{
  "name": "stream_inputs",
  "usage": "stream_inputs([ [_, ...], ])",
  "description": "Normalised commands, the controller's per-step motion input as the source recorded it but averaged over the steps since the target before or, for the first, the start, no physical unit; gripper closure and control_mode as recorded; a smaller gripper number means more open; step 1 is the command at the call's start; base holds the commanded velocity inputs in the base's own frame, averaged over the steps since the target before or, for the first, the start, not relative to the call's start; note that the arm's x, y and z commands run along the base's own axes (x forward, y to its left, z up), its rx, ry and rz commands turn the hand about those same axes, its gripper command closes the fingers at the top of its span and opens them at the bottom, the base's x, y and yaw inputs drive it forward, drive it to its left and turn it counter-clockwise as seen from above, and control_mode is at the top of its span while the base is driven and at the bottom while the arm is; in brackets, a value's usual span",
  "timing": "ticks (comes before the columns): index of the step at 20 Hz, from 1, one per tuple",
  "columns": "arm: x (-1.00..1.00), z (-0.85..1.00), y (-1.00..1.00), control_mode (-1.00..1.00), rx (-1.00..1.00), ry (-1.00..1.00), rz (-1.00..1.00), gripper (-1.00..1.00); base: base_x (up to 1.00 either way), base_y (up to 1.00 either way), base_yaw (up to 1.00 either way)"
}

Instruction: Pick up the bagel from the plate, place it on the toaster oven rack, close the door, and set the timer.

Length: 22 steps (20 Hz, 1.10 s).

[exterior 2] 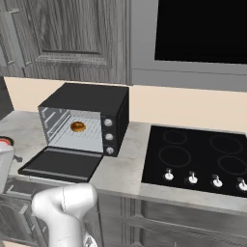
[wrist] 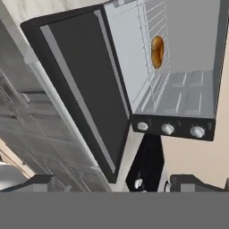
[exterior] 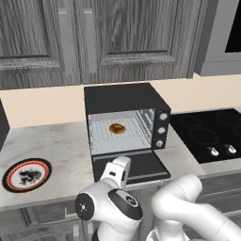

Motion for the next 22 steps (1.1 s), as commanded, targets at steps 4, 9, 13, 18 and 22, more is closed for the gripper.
stream_inputs([
  [4,0.00,-0.18,0.00,-1.00,0.00,-0.04,0.00,-1.00,0.00,0.00,0.00],
  [9,0.00,-0.45,0.00,-1.00,0.00,-0.17,0.00,-1.00,0.00,0.00,0.00],
  [13,0.00,-0.29,0.00,-1.00,0.00,-0.19,0.00,-1.00,0.00,0.00,0.00],
  [18,0.00,-0.02,0.01,-1.00,0.00,-0.13,0.00,-1.00,0.00,0.00,0.00],
  [22,0.00,0.00,0.04,-1.00,-0.02,-0.02,0.00,-1.00,0.00,0.00,0.00],
])
